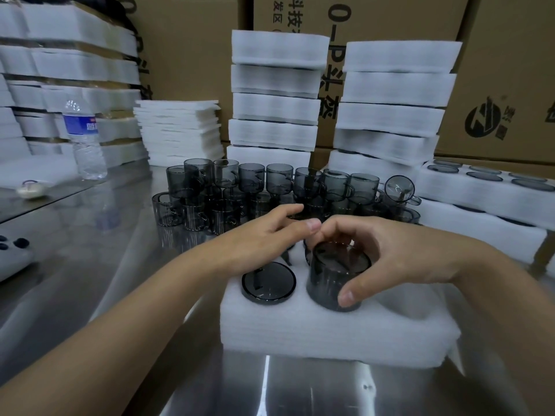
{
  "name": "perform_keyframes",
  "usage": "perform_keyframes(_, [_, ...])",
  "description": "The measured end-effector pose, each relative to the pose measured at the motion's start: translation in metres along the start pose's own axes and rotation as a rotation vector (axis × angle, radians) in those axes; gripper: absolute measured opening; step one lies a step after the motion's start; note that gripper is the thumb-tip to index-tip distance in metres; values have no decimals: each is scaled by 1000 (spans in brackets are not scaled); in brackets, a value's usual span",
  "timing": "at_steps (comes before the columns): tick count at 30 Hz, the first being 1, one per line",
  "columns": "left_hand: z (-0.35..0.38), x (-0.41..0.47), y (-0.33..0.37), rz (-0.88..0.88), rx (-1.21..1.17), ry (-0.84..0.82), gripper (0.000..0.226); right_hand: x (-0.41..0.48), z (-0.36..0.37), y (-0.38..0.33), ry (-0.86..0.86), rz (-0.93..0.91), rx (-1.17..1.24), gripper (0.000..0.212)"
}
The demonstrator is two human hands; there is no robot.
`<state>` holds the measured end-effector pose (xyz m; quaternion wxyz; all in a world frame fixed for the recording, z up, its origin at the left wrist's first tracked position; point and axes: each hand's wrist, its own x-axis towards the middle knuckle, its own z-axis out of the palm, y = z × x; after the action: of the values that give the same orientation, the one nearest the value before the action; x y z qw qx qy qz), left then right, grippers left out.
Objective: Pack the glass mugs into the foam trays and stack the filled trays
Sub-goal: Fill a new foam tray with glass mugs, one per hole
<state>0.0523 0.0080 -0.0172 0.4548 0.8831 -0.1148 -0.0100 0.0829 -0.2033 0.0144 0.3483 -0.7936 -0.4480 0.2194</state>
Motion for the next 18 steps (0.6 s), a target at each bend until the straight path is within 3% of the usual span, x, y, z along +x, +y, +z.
perform_keyframes(4, [-1,0,-4,3,134,-39,105,1,0,-3,-61,19,-152,57])
perform_keyframes(7, [-2,0,-4,12,162,-48,108,0,0,-4,-68,26,-125,54])
perform_keyframes(11, [-5,1,-5,24,188,-84,111,5,0,4,256,-21,-1,43])
perform_keyframes(13, [-6,0,-5,20,194,-102,111,8,-1,11,361,25,3,50])
perform_keyframes(18, [-7,-1,-4,8,233,-100,113,10,-3,23,264,228,-175,77])
